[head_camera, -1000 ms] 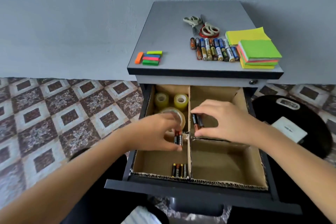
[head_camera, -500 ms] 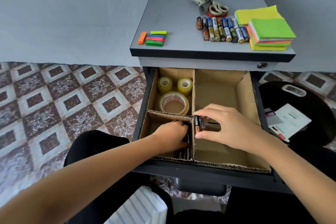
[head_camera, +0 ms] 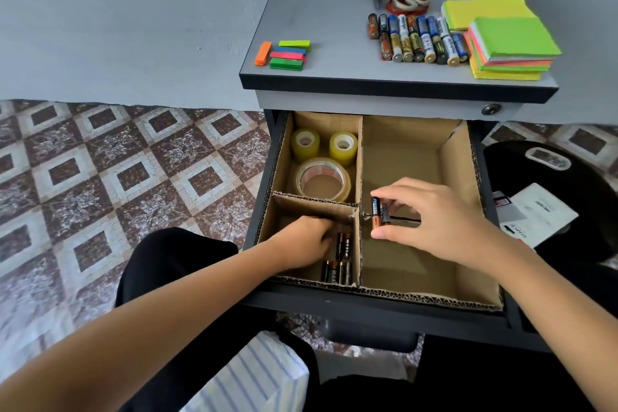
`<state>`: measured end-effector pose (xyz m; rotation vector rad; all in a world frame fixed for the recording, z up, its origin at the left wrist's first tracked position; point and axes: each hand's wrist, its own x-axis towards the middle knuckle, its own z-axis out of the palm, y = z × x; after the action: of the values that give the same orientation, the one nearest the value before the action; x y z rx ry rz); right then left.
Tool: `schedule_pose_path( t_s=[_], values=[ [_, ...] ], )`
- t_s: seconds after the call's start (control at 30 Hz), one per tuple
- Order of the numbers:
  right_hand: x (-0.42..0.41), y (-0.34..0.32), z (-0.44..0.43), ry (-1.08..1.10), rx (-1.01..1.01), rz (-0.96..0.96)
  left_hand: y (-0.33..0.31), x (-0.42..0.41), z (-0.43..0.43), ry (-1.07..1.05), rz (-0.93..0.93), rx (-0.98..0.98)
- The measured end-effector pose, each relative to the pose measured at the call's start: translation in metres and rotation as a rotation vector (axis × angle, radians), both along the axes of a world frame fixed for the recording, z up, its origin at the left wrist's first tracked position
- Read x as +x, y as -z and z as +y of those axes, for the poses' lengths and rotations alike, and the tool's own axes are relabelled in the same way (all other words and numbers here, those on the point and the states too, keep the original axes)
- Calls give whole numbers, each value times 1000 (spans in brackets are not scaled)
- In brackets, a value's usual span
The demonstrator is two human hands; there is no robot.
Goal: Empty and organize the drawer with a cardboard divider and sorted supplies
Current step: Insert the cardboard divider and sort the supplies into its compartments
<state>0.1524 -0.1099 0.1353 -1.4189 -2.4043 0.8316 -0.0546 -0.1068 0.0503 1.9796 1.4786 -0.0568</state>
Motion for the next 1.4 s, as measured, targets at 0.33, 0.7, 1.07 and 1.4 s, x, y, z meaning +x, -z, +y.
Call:
schedule_pose_path(
  t_s=[0.33,0.7,1.07,1.4],
  values=[
    [-1,2,-1,0,-3,-4,-1,8,1,-119,-178,-217],
    [-4,5,0,1,-1,12,-5,10,5,-34,-114,-250],
    [-36,11,0,-198,-29,-69,-44,-28,-16,-100,-215,5],
    [-87,28,13,-520,100,-497,-19,-55,-19,-367,-159,519]
  ],
)
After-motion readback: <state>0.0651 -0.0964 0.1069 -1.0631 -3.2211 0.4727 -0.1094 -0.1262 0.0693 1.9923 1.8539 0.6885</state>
